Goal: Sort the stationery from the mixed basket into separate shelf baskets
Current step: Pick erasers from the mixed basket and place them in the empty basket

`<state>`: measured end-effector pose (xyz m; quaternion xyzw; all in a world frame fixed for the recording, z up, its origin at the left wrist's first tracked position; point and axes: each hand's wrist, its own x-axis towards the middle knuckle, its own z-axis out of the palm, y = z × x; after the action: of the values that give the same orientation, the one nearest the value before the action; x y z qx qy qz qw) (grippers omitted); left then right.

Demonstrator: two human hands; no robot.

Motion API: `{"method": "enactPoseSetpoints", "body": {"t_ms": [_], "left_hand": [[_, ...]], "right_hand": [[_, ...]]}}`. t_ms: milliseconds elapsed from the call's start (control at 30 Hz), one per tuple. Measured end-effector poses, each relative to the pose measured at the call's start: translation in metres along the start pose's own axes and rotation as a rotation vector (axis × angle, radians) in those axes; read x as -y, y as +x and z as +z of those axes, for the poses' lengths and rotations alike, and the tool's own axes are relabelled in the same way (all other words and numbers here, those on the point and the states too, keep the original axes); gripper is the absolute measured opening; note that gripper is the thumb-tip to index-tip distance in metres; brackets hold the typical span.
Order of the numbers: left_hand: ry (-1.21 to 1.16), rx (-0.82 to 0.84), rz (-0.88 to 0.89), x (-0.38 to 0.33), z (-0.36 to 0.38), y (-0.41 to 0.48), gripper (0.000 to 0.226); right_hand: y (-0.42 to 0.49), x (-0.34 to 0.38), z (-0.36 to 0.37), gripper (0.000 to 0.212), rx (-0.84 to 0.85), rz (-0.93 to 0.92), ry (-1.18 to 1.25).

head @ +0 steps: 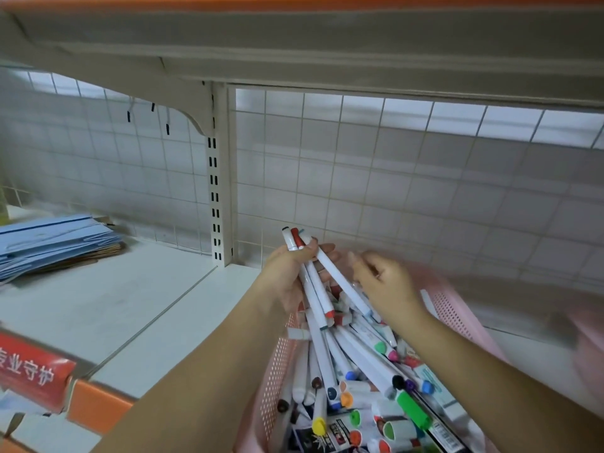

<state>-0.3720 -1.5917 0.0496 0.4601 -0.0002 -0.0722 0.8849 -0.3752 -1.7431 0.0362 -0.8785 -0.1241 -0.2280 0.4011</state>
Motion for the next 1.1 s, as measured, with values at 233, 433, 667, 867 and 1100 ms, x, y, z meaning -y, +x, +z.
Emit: {"method": "enactPoseSetpoints", "body": {"t_ms": [233,433,667,867,1100], "left_hand": [[0.011,-0.002,-0.002,0.001,0.003,-0.001,0.015],[0.015,0.045,-0.019,0.001,0.002,0.001,0.016],[0.04,0.042,-0.016,0.002,0.002,0.001,0.027],[0.033,-0.028,0.031,0.005,0.002,0.003,0.009],[0.027,-0.062,0.097,0.006,0.002,0.005,0.009]], "right_hand": [[0.018,-0.058,0.002,0.023,0.22,0.183,-0.576],[0.029,-0.064,0.002,0.032,0.332,0.17,-0.627],[0.024,-0.067,0.006,0.026,0.369,0.108,-0.695],[0.014,-0.041,0.003,0.021,0.173,0.03,-0.444],[0.0,0.009,0.007,0.018,0.019,0.017,0.274]]}}
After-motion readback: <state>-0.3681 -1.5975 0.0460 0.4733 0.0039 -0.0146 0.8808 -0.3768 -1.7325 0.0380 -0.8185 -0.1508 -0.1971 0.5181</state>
